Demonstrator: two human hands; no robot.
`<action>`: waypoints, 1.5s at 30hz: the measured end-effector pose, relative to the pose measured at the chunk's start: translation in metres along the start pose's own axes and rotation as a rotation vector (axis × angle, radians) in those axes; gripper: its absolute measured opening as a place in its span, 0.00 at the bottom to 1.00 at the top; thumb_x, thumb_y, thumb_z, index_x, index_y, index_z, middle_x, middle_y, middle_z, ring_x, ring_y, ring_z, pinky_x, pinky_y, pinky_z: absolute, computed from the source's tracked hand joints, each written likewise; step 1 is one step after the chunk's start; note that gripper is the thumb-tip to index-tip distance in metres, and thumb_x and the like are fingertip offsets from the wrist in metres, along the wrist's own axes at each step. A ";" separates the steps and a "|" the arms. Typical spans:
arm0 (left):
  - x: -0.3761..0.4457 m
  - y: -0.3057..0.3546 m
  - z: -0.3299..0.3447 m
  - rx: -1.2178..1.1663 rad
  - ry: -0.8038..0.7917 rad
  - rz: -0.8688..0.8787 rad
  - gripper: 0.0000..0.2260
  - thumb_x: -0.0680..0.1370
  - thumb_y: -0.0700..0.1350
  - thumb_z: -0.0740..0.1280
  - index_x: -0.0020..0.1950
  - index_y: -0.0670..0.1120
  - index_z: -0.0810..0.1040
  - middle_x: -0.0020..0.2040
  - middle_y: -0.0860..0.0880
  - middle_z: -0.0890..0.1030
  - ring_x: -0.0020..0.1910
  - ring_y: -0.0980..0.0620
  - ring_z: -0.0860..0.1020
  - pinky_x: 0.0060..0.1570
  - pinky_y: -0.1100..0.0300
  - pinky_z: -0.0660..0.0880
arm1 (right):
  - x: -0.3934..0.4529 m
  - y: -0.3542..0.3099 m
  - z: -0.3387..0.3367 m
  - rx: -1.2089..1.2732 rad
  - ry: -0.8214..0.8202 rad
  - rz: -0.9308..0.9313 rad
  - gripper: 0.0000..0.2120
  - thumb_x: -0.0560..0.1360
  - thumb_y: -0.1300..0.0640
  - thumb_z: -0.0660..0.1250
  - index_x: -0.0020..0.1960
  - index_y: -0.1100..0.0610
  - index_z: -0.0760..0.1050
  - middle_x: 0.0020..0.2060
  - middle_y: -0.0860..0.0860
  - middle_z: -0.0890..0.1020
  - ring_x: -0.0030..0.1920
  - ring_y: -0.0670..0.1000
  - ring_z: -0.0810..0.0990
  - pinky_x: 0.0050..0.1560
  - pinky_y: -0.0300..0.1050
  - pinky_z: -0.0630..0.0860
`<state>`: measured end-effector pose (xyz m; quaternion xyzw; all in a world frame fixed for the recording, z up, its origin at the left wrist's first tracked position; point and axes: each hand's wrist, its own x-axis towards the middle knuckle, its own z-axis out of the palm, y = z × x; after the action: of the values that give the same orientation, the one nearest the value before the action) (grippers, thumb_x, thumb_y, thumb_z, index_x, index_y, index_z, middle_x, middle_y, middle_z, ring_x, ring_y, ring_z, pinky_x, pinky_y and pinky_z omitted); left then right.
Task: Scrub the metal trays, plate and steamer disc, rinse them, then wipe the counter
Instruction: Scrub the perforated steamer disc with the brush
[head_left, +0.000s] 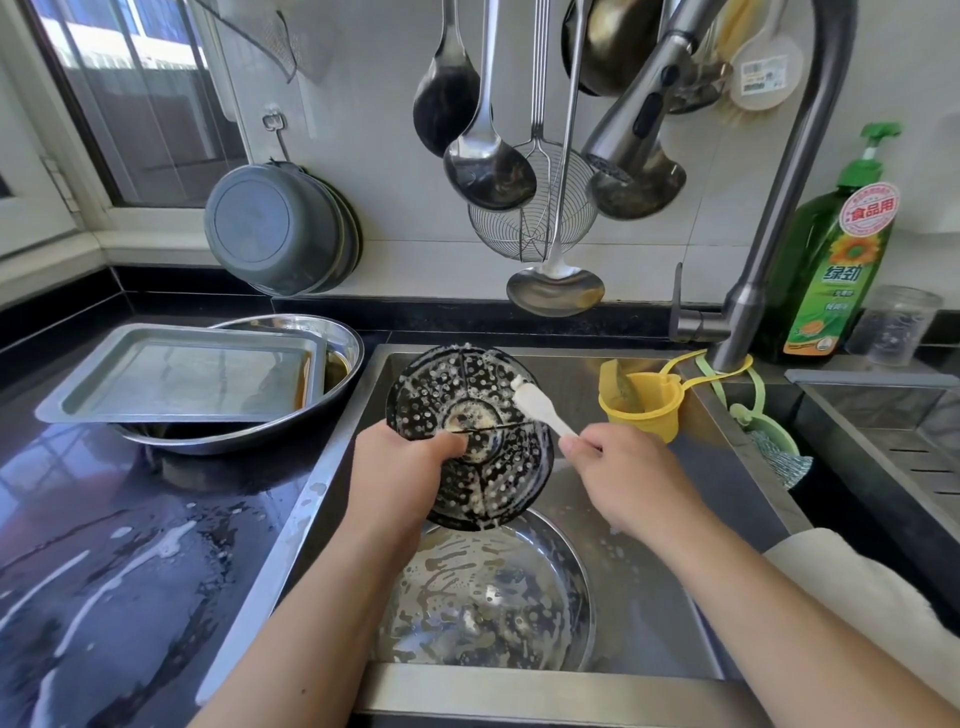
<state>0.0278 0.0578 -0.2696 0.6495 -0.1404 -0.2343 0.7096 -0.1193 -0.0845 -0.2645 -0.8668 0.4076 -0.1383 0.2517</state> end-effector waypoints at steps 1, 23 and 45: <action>-0.001 0.000 0.000 0.008 -0.005 0.002 0.09 0.72 0.32 0.74 0.49 0.42 0.85 0.42 0.44 0.88 0.43 0.41 0.87 0.50 0.40 0.84 | 0.000 0.000 -0.001 -0.002 0.007 -0.005 0.22 0.83 0.42 0.58 0.36 0.56 0.70 0.31 0.52 0.77 0.34 0.58 0.80 0.36 0.51 0.74; 0.007 0.003 -0.009 -0.191 0.142 -0.068 0.14 0.72 0.31 0.74 0.55 0.40 0.83 0.44 0.41 0.88 0.43 0.39 0.87 0.42 0.43 0.84 | -0.007 -0.006 0.005 -0.002 -0.191 0.032 0.23 0.83 0.43 0.61 0.41 0.61 0.78 0.26 0.50 0.73 0.31 0.53 0.72 0.34 0.45 0.65; 0.003 -0.001 -0.005 -0.014 0.001 -0.048 0.12 0.71 0.32 0.75 0.54 0.41 0.84 0.45 0.42 0.88 0.45 0.40 0.87 0.53 0.37 0.83 | -0.007 -0.008 0.008 -0.040 -0.067 -0.028 0.24 0.83 0.43 0.59 0.34 0.56 0.69 0.30 0.52 0.74 0.32 0.54 0.71 0.32 0.48 0.62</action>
<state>0.0331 0.0604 -0.2721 0.6478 -0.1227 -0.2520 0.7084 -0.1153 -0.0718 -0.2675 -0.8815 0.3894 -0.1047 0.2458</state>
